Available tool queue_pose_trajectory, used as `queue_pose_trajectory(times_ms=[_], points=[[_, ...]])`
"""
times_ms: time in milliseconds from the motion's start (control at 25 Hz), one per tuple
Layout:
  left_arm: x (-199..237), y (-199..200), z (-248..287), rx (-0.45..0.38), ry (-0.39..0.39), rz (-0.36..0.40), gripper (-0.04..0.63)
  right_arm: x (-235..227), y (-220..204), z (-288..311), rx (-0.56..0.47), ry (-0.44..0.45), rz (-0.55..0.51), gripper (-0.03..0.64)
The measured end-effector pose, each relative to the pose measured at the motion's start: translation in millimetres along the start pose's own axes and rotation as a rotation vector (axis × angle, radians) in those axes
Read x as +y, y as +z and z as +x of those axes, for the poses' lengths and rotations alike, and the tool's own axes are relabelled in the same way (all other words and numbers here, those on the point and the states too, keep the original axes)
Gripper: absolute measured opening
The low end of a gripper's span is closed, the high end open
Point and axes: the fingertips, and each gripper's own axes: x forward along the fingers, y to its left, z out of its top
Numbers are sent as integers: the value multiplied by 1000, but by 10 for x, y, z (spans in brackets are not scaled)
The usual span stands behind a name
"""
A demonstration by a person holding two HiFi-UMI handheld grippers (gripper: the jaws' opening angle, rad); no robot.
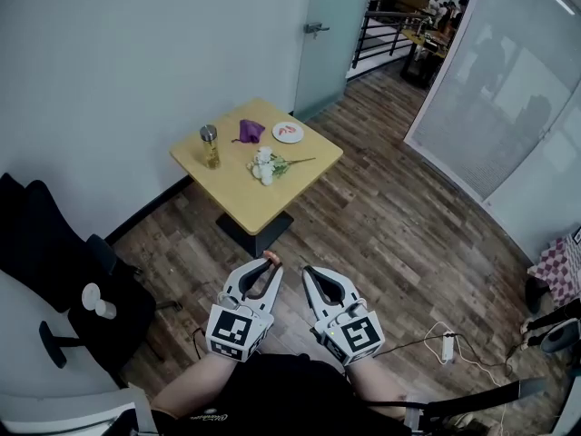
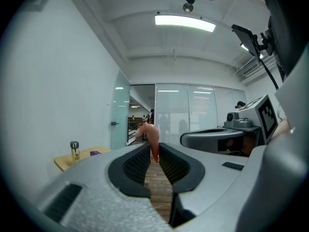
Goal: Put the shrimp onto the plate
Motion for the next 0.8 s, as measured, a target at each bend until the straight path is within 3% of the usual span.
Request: queue_pose_trajectory(times_ms=[480,800], points=[[526,-219,-295,18,-37,-30,55,290,-105,410,37,-76,-1,2],[593,-300,-288,34,-84,-42,57,397,-187,503,52,-102,21,2]])
